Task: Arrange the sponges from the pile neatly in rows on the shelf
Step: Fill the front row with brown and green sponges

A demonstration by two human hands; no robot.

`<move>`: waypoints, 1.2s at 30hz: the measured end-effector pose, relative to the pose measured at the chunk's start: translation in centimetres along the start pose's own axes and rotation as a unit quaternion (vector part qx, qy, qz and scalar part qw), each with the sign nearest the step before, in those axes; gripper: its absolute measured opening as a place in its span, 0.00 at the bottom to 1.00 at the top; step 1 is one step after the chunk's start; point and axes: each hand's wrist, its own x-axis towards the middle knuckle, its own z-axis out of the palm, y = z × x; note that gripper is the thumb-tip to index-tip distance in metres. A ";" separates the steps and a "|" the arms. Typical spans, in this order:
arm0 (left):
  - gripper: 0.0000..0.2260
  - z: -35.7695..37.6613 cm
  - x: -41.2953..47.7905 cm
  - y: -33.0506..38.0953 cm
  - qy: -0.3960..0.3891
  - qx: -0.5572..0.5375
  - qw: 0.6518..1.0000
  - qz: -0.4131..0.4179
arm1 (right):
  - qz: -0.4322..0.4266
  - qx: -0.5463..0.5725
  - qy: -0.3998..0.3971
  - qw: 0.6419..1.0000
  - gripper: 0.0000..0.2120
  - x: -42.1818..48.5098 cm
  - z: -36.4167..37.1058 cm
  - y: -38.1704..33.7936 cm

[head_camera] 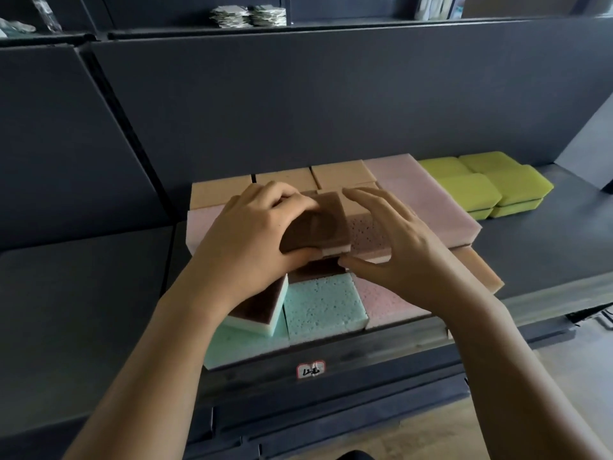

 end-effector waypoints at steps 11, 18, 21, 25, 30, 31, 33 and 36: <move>0.24 0.8 1.0 0.3 -0.017 0.043 0.999 -0.021 | 0.033 -0.066 -0.058 0.996 0.31 0.1 0.3 2.1; 0.24 -2.2 -0.7 -0.6 0.021 0.041 0.998 -0.043 | 0.039 -0.052 -0.042 0.997 0.29 1.6 -0.1 -0.4; 0.24 -3.8 -2.7 -1.9 0.044 0.048 0.996 -0.069 | 0.036 -0.038 -0.033 0.998 0.27 2.2 0.3 -2.4; 0.24 -5.1 -5.7 -3.7 0.054 0.053 0.991 -0.110 | 0.003 -0.020 -0.063 0.998 0.23 2.5 2.1 -5.9; 0.24 -5.7 -8.5 -5.5 0.047 0.056 0.988 -0.138 | -0.042 -0.045 -0.140 0.988 0.31 2.7 5.8 -9.0; 0.24 -5.8 -8.9 -5.8 0.044 0.060 0.987 -0.139 | -0.045 -0.052 -0.149 0.986 0.32 2.7 6.4 -9.2; 0.24 -5.9 -9.5 -6.2 0.038 0.061 0.987 -0.146 | -0.047 -0.066 -0.167 0.983 0.33 2.8 7.2 -9.5; 0.25 -6.1 -9.8 -6.6 0.043 0.052 0.986 -0.152 | -0.038 -0.065 -0.188 0.979 0.33 3.1 7.7 -9.7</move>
